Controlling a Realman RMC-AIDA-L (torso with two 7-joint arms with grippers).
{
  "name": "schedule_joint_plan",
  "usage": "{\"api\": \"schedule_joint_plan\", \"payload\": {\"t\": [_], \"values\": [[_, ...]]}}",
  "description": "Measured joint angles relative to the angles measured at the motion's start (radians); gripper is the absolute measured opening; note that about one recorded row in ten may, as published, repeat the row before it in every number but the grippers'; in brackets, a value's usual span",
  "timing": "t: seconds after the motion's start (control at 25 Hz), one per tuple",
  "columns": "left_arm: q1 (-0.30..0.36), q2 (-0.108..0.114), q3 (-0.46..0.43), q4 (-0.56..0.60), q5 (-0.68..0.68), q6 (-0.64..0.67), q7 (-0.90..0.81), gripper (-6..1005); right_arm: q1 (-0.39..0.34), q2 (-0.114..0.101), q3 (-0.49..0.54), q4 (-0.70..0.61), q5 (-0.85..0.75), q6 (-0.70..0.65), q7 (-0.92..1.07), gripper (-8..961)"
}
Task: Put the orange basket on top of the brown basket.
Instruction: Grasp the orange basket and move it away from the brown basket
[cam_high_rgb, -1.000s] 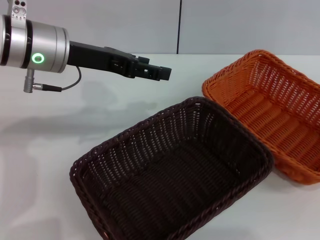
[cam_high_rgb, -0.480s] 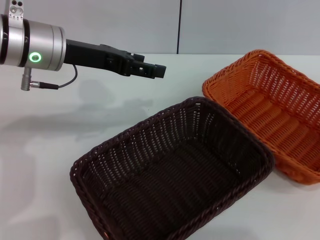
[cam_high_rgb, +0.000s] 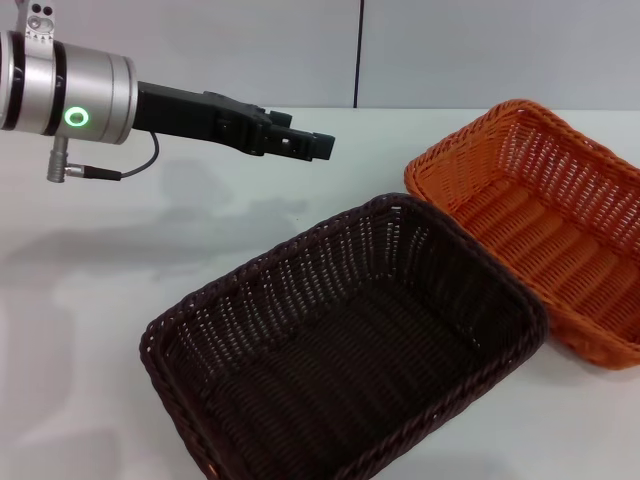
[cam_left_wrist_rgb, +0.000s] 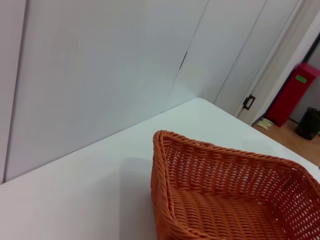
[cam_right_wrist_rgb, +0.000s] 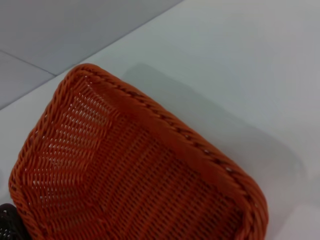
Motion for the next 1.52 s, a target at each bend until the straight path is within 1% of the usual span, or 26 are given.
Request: {"api": "schedule_joint_plan", "payload": {"t": [0.12,0.36,0.48,0.68,1.0,1.08,1.12,1.16,1.44,1.52], "values": [[-0.001,0.000,0.001,0.000,0.001,-0.002,0.000,840,-0.009,0.013,0.009,0.017,0.009,0.022,-0.002,742],[0.003,0.000,-0.003,0.000,0.001,-0.018,-0.002,840,-0.019,0.015,0.006,0.070,0.011,0.055,-0.011,742],[0.004,0.000,0.000,0.000,0.001,-0.018,-0.003,840,-0.021,0.020,0.009,0.098,0.011,0.079,-0.015,742],[0.002,-0.004,0.003,0.004,0.001,-0.019,-0.003,840,-0.028,0.039,0.009,0.105,0.034,0.094,-0.025,742],[-0.001,-0.005,0.003,0.024,0.001,-0.021,-0.008,840,-0.033,0.044,0.012,0.113,0.059,0.110,-0.043,742],[-0.001,-0.005,0.003,0.024,0.001,-0.024,-0.008,840,-0.034,0.049,0.011,0.116,0.066,0.111,-0.048,742],[-0.001,-0.005,0.003,0.024,0.001,-0.024,-0.008,840,-0.034,0.057,0.010,0.117,0.071,0.114,-0.050,742],[-0.001,-0.005,0.003,0.024,0.001,-0.024,-0.008,840,-0.034,0.057,0.010,0.117,0.071,0.114,-0.050,742],[-0.015,-0.009,0.003,0.032,0.001,-0.030,-0.010,840,-0.033,0.084,-0.001,0.125,0.087,0.154,-0.063,742],[-0.016,-0.009,0.003,0.035,0.001,-0.030,-0.011,840,-0.032,0.088,0.001,0.134,0.087,0.168,-0.067,742]]}}
